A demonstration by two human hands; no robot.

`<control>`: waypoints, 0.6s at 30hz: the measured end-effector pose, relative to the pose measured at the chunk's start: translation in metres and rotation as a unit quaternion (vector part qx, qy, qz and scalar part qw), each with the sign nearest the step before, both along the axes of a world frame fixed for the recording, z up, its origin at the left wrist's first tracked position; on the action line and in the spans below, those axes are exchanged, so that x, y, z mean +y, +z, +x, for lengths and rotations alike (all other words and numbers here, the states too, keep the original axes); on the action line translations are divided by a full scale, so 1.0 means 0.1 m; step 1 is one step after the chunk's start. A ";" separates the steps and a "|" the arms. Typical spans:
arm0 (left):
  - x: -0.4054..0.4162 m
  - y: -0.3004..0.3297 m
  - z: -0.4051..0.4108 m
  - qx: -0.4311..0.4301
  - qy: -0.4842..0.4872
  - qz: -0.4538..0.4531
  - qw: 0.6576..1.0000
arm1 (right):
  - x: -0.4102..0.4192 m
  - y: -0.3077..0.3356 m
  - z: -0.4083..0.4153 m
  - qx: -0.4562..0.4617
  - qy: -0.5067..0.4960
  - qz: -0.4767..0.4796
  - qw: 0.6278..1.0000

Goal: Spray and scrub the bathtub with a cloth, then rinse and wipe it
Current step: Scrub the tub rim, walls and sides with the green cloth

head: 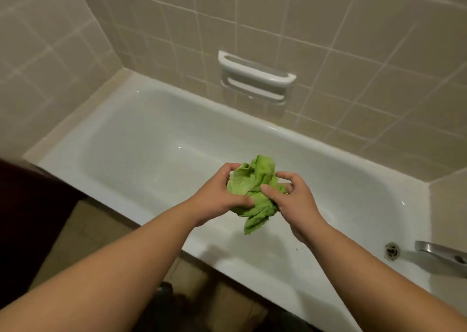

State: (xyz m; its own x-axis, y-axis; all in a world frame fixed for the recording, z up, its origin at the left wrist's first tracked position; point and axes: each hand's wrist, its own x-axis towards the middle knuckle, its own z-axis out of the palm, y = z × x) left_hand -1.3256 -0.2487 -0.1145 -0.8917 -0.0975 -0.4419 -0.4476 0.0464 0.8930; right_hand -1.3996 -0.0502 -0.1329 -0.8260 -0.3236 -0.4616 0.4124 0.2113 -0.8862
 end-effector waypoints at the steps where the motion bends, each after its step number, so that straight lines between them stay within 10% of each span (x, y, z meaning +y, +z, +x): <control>1: -0.13 0.08 0.08 0.009 -0.006 0.005 1.000 | -0.15 0.10 0.03 0.009 -0.006 -0.005 1.000; 18: -3.45 0.66 1.75 0.093 0.086 -0.241 0.962 | -3.79 0.77 1.14 0.009 0.183 -0.094 0.979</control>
